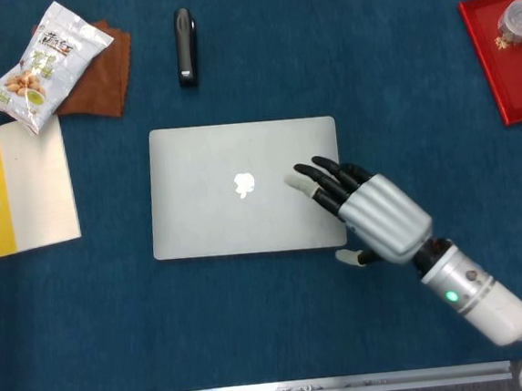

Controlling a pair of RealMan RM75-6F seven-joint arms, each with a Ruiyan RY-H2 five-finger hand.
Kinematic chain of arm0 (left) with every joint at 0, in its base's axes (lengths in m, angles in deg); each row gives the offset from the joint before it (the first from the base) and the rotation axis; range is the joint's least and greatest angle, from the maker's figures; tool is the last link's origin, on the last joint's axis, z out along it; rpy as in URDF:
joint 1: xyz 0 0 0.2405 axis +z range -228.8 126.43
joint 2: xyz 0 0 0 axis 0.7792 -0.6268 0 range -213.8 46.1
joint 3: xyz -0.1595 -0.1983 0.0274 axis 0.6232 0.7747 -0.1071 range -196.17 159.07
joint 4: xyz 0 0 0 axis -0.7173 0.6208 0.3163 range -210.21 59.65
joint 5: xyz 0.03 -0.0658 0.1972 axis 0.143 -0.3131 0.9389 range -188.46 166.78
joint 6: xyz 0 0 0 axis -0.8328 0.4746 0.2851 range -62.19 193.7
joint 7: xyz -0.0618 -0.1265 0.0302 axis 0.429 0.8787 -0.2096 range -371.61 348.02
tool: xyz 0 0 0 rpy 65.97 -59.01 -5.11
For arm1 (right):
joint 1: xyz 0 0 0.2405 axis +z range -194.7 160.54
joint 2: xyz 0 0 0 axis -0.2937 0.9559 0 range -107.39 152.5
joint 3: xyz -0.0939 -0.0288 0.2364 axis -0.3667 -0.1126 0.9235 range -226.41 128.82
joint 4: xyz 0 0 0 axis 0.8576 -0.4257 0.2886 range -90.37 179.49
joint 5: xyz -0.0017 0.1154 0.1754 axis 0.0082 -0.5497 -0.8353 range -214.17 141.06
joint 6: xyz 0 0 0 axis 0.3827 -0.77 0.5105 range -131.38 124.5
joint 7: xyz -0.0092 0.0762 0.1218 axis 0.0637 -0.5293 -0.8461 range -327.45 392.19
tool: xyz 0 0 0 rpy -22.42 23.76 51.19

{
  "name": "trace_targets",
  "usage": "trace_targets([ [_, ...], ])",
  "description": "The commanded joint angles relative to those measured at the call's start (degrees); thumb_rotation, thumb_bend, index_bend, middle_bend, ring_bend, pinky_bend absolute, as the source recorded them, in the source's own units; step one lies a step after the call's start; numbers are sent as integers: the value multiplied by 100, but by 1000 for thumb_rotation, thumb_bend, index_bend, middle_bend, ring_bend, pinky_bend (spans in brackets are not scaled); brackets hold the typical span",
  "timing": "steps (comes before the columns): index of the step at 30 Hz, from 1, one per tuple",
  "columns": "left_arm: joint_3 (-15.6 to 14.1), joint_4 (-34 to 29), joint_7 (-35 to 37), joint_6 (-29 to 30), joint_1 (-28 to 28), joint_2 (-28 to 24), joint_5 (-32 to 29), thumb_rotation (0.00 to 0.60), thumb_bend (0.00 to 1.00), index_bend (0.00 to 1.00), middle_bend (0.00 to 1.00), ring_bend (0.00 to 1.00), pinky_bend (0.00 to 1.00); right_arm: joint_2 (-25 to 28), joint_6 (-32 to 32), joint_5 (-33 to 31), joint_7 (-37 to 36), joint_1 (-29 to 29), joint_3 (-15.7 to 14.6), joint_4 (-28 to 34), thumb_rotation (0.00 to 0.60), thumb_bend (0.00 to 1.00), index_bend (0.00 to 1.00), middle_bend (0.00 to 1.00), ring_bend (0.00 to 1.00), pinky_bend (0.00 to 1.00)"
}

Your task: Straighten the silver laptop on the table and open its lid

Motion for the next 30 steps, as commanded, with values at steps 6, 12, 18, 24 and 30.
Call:
trace_targets([
  [6,7,129,204,30,81,-56,27,600,318,0,0,0,0,-1004,257,-256,486,292,107,-767,600,46,5,64,4,222],
  [12,-13,256,407,70,151,-103,102,600,318,0,0,0,0,-1613,308,-370,642,438,166,-1296,600,49,5,60,4,217],
  [18,-20,381,595,94,206,-142,152,600,317,0,0,0,0,-2087,376,-468,588,588,245,-1803,600,178,4,60,4,217],
  [24,2,450,726,89,232,-170,161,600,318,0,0,0,0,-2388,387,-476,504,721,296,-2165,600,178,1,59,4,217],
  [30,22,459,758,60,229,-175,174,600,318,0,0,0,0,-2614,380,-463,463,882,410,-2429,600,171,1,59,4,196],
])
